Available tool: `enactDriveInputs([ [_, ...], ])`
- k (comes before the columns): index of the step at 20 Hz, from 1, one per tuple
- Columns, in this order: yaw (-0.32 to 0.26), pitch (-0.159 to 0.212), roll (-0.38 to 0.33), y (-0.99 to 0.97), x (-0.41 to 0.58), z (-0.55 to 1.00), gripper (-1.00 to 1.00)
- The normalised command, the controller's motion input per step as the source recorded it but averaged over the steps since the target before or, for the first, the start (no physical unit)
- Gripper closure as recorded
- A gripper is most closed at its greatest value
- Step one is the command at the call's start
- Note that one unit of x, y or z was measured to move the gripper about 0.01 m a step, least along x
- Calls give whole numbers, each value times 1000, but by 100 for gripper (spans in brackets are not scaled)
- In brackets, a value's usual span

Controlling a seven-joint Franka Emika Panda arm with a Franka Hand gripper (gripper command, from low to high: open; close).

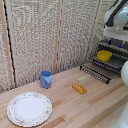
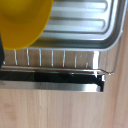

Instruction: Please reach out your grabber to the yellow dish. Tenderly grip the yellow dish using your grabber. Set the yellow dish on the baking sheet. Posit your grabber on the rim of the baking sheet carrying the yellow dish. Mindfully slide the baking sheet with the yellow dish into the oven. Let go of your grabber's hold on the baking sheet's edge when it is entirely in the oven.

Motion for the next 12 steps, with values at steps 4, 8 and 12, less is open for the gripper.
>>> enactDriveInputs([
  [4, 250, 270, -106, 270, -29, 294, -100],
  [8, 260, 194, -126, 180, 0, 130, -100],
  [12, 245, 116, -209, 81, 15, 28, -100],
])
